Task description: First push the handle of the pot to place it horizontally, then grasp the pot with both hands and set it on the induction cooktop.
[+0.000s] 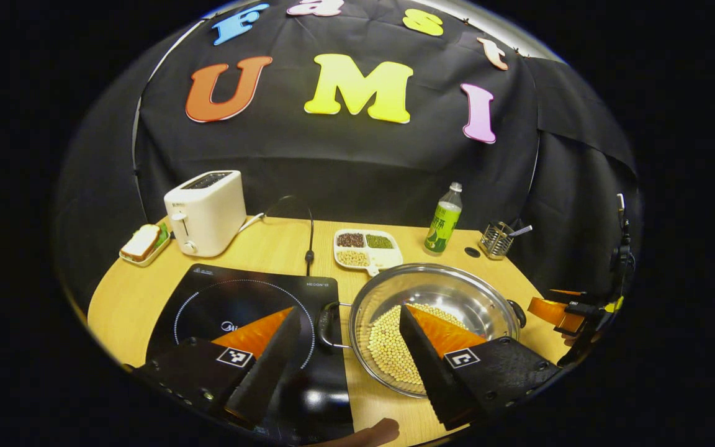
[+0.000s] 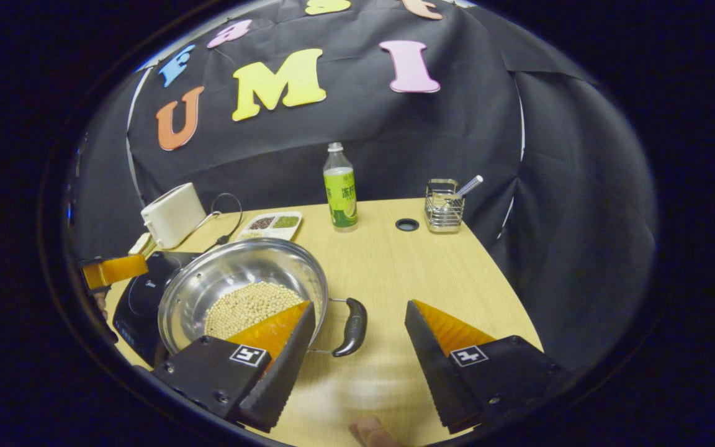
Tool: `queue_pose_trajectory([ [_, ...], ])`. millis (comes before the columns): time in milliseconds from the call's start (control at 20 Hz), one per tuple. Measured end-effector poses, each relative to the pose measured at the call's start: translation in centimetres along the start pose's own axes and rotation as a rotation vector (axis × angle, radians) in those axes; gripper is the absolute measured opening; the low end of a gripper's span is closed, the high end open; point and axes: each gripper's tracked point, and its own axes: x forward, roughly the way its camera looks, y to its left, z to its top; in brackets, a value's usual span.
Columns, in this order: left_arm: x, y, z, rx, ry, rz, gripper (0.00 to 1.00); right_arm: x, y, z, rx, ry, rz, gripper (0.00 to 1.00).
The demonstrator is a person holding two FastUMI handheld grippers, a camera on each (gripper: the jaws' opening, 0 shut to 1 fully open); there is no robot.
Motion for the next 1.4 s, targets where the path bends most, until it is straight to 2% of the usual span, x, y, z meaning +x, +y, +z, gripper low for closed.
queue_pose_trajectory([
  [200,2.7,0.7,-2.2,0.002,0.087,0.003,0.96,2.1,0.5,-0.6,0.019,0.019,0.007,0.93],
  [250,3.2,0.8,-2.6,0.001,0.104,0.002,1.0,2.6,0.6,-0.7,0.024,0.023,0.01,0.92],
  [300,3.7,0.9,-2.9,0.005,0.118,0.002,0.96,3.2,0.6,-1.0,0.026,0.03,0.008,0.93],
  [700,6.0,0.8,-4.4,0.043,0.189,-0.009,0.93,5.2,1.1,-2.2,0.05,0.064,0.024,0.9],
  [800,6.4,1.6,-4.7,0.075,0.209,0.038,0.88,5.4,1.2,-2.2,0.051,0.066,0.03,0.91],
  [850,6.8,1.7,-4.7,0.088,0.208,0.045,0.69,5.5,1.2,-2.3,0.052,0.073,0.031,0.9],
  [900,6.9,1.6,-4.6,0.088,0.205,0.05,0.84,5.6,1.4,-2.5,0.053,0.077,0.035,0.89],
  [950,7.0,1.5,-4.5,0.085,0.201,0.048,0.71,5.6,1.3,-2.5,0.053,0.085,0.033,0.87],
  [1000,7.0,1.6,-4.4,0.085,0.202,0.052,0.71,5.8,1.4,-2.7,0.056,0.094,0.031,0.81],
  [1100,7.2,1.9,-4.5,0.068,0.209,0.066,0.7,5.9,1.6,-2.9,0.064,0.106,0.031,0.81],
  [1150,7.0,2.0,-4.4,0.073,0.216,0.059,0.64,5.9,1.8,-3.0,0.067,0.106,0.04,0.84],
  [1200,6.8,2.1,-4.4,0.084,0.218,0.056,0.64,5.8,2.0,-3.0,0.071,0.109,0.052,0.76],
  [1300,7.0,2.0,-4.4,0.098,0.212,0.055,0.61,5.8,2.0,-3.0,0.07,0.11,0.048,0.68],
  [1400,6.9,1.9,-4.4,0.102,0.201,0.045,0.59,5.8,1.9,-3.0,0.065,0.111,0.042,0.68],
])
